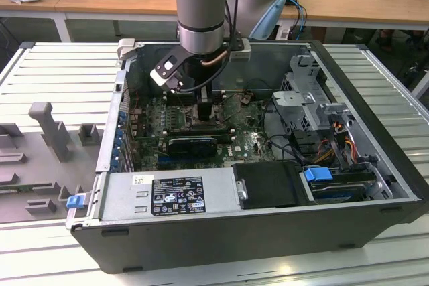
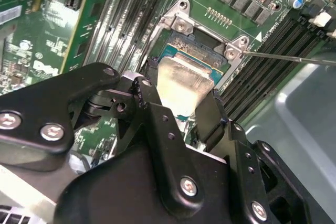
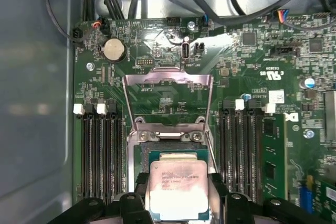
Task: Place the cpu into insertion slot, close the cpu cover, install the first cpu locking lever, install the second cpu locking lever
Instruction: 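Place the cpu into insertion slot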
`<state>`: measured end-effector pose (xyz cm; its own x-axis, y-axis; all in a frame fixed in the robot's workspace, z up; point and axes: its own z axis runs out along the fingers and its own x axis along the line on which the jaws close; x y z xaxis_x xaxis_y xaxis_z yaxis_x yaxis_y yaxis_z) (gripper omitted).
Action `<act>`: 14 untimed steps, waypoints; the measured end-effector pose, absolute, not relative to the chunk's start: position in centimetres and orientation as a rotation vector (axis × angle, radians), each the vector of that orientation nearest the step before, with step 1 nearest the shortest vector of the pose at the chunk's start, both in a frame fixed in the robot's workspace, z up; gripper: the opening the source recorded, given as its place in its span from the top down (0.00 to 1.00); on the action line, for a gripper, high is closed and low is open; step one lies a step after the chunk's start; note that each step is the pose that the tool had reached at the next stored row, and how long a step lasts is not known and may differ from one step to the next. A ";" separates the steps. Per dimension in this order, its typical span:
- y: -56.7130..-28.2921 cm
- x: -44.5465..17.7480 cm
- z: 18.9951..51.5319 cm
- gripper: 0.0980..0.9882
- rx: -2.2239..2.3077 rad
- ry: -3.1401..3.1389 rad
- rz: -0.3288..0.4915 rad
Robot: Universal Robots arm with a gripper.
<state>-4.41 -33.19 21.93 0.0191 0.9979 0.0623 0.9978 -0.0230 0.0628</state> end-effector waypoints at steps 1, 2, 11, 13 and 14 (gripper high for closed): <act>-33.1 -4.4 21.8 0.52 2.242 2.195 0.139; -33.0 -4.5 21.4 0.52 2.242 2.195 0.139; -32.9 -4.5 20.8 0.52 2.249 2.187 0.139; -32.9 -4.5 20.7 0.52 2.249 2.187 0.139; -32.8 -4.5 20.6 0.52 2.249 2.187 0.139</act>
<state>-4.47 -32.83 20.61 0.0261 0.9977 0.0622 0.9976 -0.0301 0.0628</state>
